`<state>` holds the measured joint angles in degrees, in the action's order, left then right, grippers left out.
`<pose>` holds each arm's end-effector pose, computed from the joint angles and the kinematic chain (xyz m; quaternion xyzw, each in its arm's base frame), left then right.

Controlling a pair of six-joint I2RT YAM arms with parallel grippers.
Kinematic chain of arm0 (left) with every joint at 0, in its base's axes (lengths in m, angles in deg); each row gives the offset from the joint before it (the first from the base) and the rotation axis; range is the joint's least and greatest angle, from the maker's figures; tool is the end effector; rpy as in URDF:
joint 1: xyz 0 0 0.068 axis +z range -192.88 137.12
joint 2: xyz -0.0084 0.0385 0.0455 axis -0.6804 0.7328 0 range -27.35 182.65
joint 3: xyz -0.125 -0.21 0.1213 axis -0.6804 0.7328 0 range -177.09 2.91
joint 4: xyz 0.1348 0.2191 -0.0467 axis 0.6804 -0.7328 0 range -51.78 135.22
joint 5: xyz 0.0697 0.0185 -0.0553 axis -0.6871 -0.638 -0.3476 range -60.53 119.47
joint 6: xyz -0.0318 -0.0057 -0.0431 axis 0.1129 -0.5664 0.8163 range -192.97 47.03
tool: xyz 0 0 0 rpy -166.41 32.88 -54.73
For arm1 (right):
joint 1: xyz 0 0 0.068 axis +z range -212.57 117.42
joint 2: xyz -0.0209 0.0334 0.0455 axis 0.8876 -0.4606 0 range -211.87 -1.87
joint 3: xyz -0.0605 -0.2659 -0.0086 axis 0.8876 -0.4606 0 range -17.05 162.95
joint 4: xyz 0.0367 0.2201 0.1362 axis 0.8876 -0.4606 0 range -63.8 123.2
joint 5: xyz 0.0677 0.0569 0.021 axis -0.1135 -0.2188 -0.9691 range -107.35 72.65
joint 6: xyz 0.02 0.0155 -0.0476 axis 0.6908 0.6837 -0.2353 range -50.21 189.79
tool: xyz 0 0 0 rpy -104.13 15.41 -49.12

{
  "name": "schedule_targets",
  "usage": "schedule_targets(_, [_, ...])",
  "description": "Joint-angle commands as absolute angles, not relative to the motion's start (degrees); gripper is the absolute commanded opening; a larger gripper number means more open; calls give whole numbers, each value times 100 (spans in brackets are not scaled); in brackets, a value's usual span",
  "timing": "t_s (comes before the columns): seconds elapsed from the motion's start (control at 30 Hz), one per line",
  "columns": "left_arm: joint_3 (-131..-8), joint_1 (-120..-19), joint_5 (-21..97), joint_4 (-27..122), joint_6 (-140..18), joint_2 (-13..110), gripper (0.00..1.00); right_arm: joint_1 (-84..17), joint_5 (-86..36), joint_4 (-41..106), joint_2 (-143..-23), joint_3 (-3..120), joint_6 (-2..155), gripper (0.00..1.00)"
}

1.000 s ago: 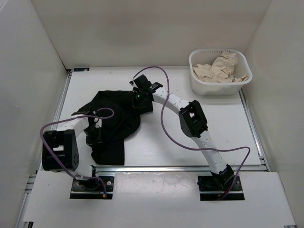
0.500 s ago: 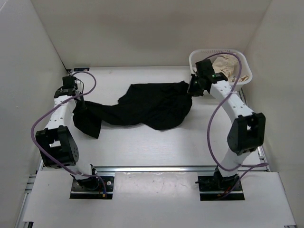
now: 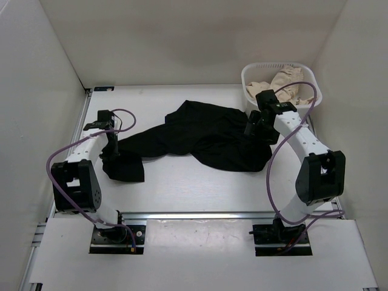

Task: Fold and stack the trousers
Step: Flatten the trousers out

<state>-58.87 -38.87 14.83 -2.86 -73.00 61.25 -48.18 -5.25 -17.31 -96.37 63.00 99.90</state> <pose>0.2862 0.0291 0.2158 -0.0508 0.9821 0.1308 0.1258 0.3302 0.0771 0.2751 0.1553 0.9585 -0.0136 0.2386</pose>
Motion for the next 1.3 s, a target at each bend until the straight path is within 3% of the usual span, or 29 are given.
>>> schedule_targets(0.0, [-5950,-3866,1259,-339,-7297,5808,14,-4694,-582,-1674,-9249,6171,10388,85])
schedule_targets(0.2, [-6055,-3866,1154,-391,-7297,5861,14,-4579,-839,-1085,-10092,5889,10942,85])
schedule_targets(0.5, [-6476,-3514,1022,-391,-7297,5914,14,-4579,30,-1436,-10585,5442,11172,87])
schedule_targets(0.6, [-7088,-3392,961,-391,-7297,6036,14,-4640,102,-1374,-10585,5072,10979,52])
schedule_targets(0.63, [-7310,-3391,960,-391,-7297,6037,14,-4640,102,-1374,-10637,5019,10917,37])
schedule_targets(0.67, [-7512,-3391,908,-391,-7297,6089,14,-4640,102,-1374,-10637,4966,10804,9])
schedule_targets(0.7, [-7879,-3391,829,-391,-7297,6090,14,-4640,102,-1496,-10394,4966,10803,0])
schedule_targets(1.0, [-8726,-2785,292,-391,-7297,6476,14,-5431,130,-2015,-7740,4799,10417,0])
schedule_targets(1.27, [-8743,-3179,257,-391,-7297,7275,16,-5641,-83,-2244,-7263,4227,10310,0])
